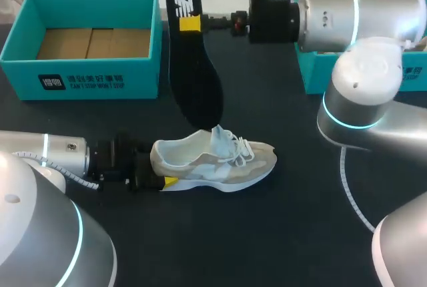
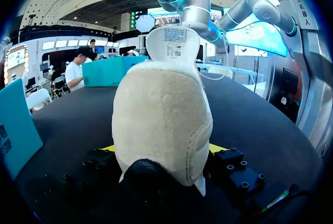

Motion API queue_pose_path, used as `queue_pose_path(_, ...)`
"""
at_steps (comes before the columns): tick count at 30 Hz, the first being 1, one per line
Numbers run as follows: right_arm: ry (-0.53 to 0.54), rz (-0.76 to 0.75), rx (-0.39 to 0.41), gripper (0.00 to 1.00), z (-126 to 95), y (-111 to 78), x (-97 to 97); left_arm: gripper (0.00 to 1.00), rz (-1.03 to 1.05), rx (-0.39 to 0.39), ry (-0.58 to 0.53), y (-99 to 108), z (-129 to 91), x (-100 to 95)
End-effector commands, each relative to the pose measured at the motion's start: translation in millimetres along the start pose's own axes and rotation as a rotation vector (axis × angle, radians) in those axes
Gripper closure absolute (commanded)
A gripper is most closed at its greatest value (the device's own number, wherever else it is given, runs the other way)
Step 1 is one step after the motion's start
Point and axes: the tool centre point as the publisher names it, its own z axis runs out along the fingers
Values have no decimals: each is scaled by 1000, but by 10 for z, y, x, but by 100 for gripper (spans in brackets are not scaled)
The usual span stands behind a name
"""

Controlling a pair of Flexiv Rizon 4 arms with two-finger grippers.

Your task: Take the shoe out of the shoebox, open the shoe tongue, remove and reinsert the insole, then place the shoe into the shoebox

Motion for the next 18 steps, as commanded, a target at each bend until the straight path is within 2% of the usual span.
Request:
queue_pose_path(1, -2, 0, -12, 100, 18, -23, 3, 100, 0, -1, -2, 54, 45, 36)
queue_pose_path(6, -2, 0, -12, 100, 18, -23, 3, 100, 0, -1, -2, 54, 45, 36)
queue_pose_path(8, 6, 35, 14, 100, -99, 4, 35, 100, 0, -1, -2, 54, 45, 36)
queue_pose_path(9, 4, 68, 34, 100, -209, 35, 75, 100, 0, -1, -2, 54, 45, 36)
queue_pose_path(13, 36, 107, 51, 100, -412, 121, 242, 100, 0, -1, -2, 54, 45, 36)
queue_pose_path(18, 22, 128, 78, 100, -529, 184, 471, 100, 0, -1, -2, 54, 45, 36)
